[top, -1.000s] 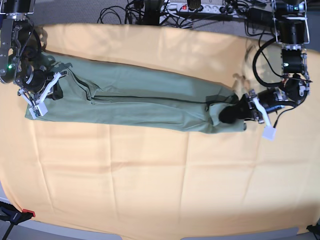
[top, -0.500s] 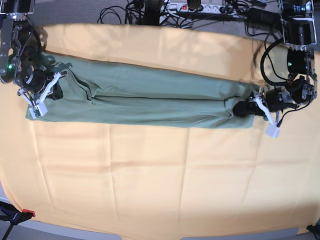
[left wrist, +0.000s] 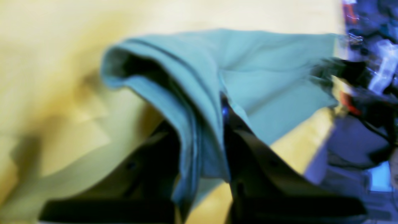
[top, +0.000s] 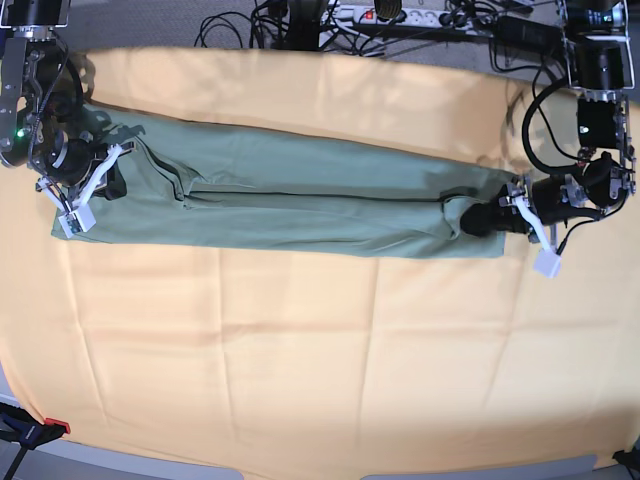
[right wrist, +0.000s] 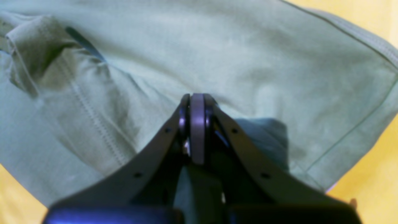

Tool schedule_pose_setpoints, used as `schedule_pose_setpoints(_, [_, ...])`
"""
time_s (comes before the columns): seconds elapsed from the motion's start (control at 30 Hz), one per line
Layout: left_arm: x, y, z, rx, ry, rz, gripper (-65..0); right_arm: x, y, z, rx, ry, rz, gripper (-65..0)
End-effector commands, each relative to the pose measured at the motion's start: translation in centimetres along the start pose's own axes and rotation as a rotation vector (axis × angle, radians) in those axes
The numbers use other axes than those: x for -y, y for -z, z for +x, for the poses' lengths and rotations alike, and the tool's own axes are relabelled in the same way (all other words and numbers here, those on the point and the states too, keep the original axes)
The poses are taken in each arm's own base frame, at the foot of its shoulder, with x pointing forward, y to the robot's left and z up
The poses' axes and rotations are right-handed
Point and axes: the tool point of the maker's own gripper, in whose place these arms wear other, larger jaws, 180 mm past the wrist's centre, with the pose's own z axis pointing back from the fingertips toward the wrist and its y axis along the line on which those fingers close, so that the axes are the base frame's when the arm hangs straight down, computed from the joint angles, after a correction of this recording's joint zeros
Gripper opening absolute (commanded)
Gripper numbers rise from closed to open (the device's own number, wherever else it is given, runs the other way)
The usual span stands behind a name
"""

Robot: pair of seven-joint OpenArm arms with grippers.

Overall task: Fold the T-shirt properly
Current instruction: 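Grasp the strip end nearest the left gripper, then fold the grasped end over toward the right gripper with the left gripper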

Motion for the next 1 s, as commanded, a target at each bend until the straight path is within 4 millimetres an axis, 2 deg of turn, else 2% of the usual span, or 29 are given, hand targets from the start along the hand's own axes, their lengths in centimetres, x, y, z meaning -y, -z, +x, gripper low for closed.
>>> schedule_pose_setpoints(0.0, [1.2, -0.8, 1.8, 0.043, 0.034, -0.051, -65.0, 0.8, -0.4, -0.2, -0.023, -0.016, -0.028, -65.0])
schedule_pose_setpoints(0.07, [2.7, -0.9, 1.9, 0.051, 0.04, -0.134, -65.0, 0.8, -0.4, -0.2, -0.023, -0.016, -0.028, -65.0])
schedule_pose_setpoints(0.33, [3.4, -0.3, 1.7, 0.057, 0.062, -0.165, -65.0, 0.8, -0.4, -0.3, -0.029, -0.016, -0.028, -65.0])
schedule_pose_setpoints(0.6, [5.6, 2.5, 1.5, 0.115, 0.015, -0.257, -65.0, 0.8, -0.4, -0.3, -0.03, -0.016, -0.029, -65.0])
schedule_pose_setpoints(0.83, [8.2, 4.9, 2.4, 0.182, -0.001, -0.351, -65.0, 0.7, -0.4, -0.3, -0.029, -0.023, -0.024, -65.0])
schedule_pose_setpoints(0.97, [9.1, 6.2, 2.2, 0.2, -0.017, -0.368, -65.0, 0.7, -0.4, -0.3, -0.03, -0.028, -0.02, -65.0])
